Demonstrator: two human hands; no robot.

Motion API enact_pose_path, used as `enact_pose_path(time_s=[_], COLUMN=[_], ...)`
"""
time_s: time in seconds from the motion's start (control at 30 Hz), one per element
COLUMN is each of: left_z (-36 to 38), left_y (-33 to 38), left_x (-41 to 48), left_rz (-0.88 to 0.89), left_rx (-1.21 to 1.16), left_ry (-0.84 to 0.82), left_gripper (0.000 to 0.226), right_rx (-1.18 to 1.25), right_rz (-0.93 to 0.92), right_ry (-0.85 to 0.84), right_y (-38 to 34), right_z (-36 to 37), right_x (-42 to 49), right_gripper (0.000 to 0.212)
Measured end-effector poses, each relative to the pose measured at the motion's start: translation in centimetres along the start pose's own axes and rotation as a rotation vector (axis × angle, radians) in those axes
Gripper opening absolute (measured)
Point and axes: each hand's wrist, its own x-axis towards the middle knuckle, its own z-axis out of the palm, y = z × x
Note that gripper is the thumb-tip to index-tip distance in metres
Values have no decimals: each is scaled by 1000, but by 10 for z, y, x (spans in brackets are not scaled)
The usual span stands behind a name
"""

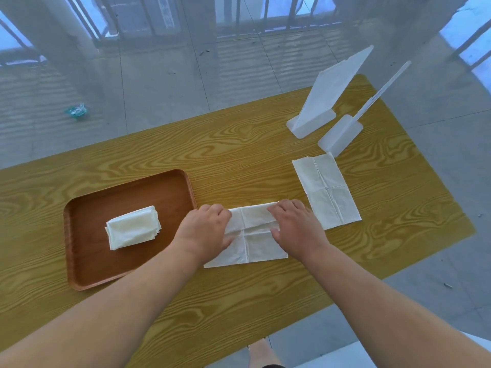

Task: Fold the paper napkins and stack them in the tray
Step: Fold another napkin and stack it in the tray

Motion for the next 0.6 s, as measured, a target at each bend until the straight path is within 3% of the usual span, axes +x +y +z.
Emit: enact_pose_path(time_s=[0.17,0.43,0.53,0.6], left_z=[-1,3,0,-7], left_y=[-10,-13,-12,-9], left_x=[4,4,4,2], left_rz=[39,62,38,-90], left_rx=[62,143,18,-254], left_ry=[-49,-3,25,35], left_gripper=[58,37,39,32], right_rx=[-133,-69,-5,108], right_rz=[-29,-18,12,75], right_ry=[34,36,40,133], right_y=[2,4,3,0], right_z=[-1,-3,-7,-11], right_x=[8,10,9,4], right_gripper=[20,18,20,17])
